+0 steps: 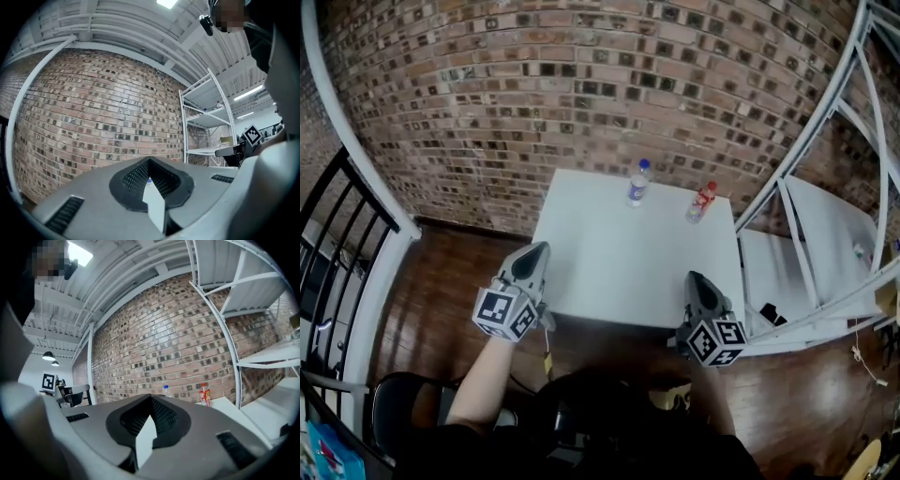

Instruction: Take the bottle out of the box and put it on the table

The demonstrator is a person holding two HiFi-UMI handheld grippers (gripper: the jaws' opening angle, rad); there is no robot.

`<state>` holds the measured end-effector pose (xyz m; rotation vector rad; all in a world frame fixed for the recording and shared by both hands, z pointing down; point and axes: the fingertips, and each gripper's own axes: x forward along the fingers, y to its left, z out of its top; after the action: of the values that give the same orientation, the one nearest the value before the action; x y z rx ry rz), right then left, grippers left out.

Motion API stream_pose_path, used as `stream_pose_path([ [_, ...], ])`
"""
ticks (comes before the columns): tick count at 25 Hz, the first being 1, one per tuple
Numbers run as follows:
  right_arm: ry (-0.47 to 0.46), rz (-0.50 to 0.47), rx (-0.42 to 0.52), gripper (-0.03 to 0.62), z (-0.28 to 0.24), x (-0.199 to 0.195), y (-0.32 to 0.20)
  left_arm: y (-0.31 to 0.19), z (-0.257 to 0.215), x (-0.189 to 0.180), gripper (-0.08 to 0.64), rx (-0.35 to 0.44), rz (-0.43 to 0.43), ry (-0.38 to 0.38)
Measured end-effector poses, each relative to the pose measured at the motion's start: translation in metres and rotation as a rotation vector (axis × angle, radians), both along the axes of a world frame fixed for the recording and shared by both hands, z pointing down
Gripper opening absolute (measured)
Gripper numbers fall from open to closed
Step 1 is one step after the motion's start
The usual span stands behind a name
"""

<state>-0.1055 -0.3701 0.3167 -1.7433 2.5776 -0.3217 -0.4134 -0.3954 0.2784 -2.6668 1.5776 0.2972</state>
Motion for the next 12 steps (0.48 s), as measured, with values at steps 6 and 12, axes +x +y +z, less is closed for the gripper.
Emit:
stream_pose_path([
  [6,-0.02,-0.007,-0.018,0.001,0.008,0.019,0.004,0.005,0.008,0.0,0.005,-0.02,-0.033,0.051],
  [12,-0.027,-0.021,-0.024,0.002,0.007,0.027,-0.003,0.01,0.005,0.023,0.005,0.002,-0.031,0.033],
])
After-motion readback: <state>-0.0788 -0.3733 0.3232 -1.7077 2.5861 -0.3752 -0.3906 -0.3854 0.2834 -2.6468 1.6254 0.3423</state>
